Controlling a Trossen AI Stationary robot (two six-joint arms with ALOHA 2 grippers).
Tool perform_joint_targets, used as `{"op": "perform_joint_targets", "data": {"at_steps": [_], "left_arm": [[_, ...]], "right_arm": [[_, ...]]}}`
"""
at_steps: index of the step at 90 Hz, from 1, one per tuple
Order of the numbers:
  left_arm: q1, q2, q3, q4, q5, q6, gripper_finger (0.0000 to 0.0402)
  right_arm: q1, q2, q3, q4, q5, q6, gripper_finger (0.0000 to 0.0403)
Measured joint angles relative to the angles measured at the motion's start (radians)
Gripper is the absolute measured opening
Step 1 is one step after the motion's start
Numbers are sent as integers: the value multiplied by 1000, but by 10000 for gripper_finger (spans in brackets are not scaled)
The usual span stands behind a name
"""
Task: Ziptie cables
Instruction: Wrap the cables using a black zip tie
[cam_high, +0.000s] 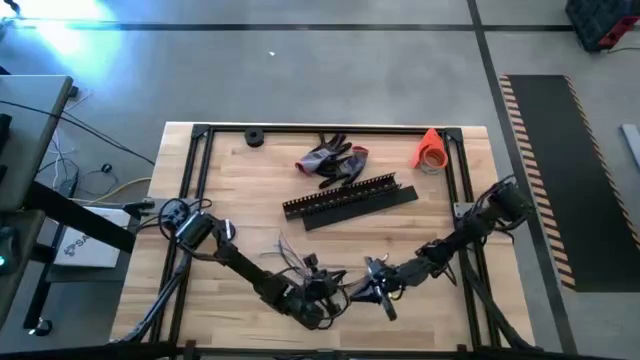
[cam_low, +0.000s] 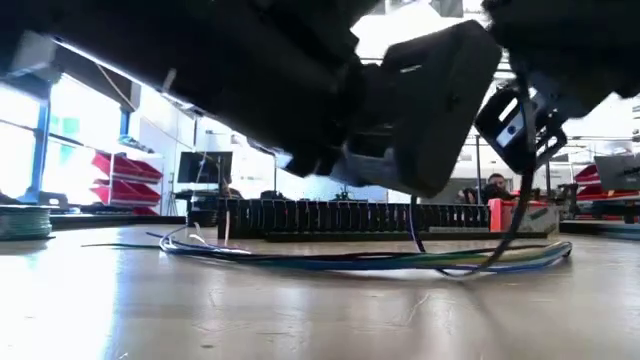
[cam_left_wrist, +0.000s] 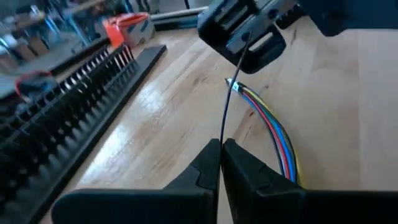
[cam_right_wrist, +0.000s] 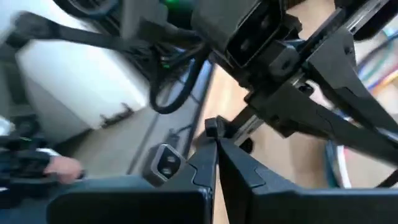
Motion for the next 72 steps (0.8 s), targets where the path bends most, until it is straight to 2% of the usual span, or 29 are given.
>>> {"op": "perform_joint_targets", "data": {"at_steps": [12,31,42,72], "left_arm": [[-21,0,0,0,-43,1,0],[-23,0,0,0,38,42,0],[-23,0,0,5,39,69,0],[-24,0,0,6,46,98,0]], "right_arm": [[-2,0,-33,9,-3,61,0],[-38,0,-14,49,-68,83,0],[-72,0,-13,24,-129,117,0],[-100,0,-13,-22,-172,223,0]]}}
